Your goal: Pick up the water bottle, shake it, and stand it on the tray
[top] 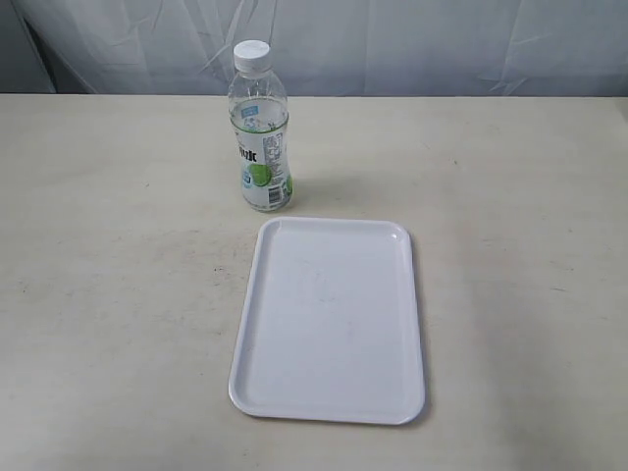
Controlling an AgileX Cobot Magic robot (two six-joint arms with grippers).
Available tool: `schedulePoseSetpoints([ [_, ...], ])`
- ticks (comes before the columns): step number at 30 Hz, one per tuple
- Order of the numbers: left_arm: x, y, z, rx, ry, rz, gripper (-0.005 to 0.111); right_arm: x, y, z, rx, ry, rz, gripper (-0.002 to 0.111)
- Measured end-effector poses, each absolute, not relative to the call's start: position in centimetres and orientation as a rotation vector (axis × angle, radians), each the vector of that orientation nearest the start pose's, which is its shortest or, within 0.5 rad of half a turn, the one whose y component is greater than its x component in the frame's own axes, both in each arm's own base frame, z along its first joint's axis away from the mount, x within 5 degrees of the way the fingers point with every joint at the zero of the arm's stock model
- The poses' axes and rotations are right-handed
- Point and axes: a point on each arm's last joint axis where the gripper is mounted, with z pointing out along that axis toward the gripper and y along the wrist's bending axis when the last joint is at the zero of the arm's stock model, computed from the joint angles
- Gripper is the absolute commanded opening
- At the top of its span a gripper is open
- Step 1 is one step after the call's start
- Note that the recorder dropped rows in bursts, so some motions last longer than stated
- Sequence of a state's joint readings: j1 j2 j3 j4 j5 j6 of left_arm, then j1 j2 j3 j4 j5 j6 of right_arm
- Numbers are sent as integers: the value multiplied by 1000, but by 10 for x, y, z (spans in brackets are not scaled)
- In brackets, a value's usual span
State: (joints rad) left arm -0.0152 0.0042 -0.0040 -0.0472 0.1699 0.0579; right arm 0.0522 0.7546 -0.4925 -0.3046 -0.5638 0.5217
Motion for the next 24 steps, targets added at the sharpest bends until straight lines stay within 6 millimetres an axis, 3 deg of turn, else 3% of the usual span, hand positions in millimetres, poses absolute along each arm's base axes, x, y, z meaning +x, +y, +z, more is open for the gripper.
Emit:
schedulePoseSetpoints([
  [1, 56, -2, 199, 28, 1653, -9, 2, 169, 26, 357, -47, 1236, 373, 6],
  [2, 56, -2, 199, 28, 1653, -9, 2, 200, 33, 361, -126, 1262, 382, 12],
  [3, 56, -2, 199, 28, 1653, -9, 2, 212, 37, 362, -171, 1270, 385, 32],
  [4, 56, -2, 199, 28, 1653, -9, 2, 240, 46, 352, -258, 1322, 409, 42],
  [5, 56, -2, 199, 28, 1653, -9, 2, 250, 50, 347, -295, 1341, 426, 72],
  [6, 56, -2, 199, 28, 1653, -9, 2, 271, 64, 330, -396, 1382, 474, 83],
  [7, 56, -2, 199, 28, 1653, -9, 2, 278, 70, 322, -436, 1397, 497, 105],
  [9, 56, -2, 199, 28, 1653, -9, 2, 304, 102, 284, -595, 1483, 587, 104],
  [13, 56, -2, 199, 28, 1653, -9, 2, 326, 160, 243, -799, 1512, 672, 104],
  [17, 56, -2, 199, 28, 1653, -9, 2, 342, 212, 232, -898, 1456, 744, 104],
  [24, 56, -2, 199, 28, 1653, -9, 2, 364, 260, 225, -913, 1437, 752, 104],
])
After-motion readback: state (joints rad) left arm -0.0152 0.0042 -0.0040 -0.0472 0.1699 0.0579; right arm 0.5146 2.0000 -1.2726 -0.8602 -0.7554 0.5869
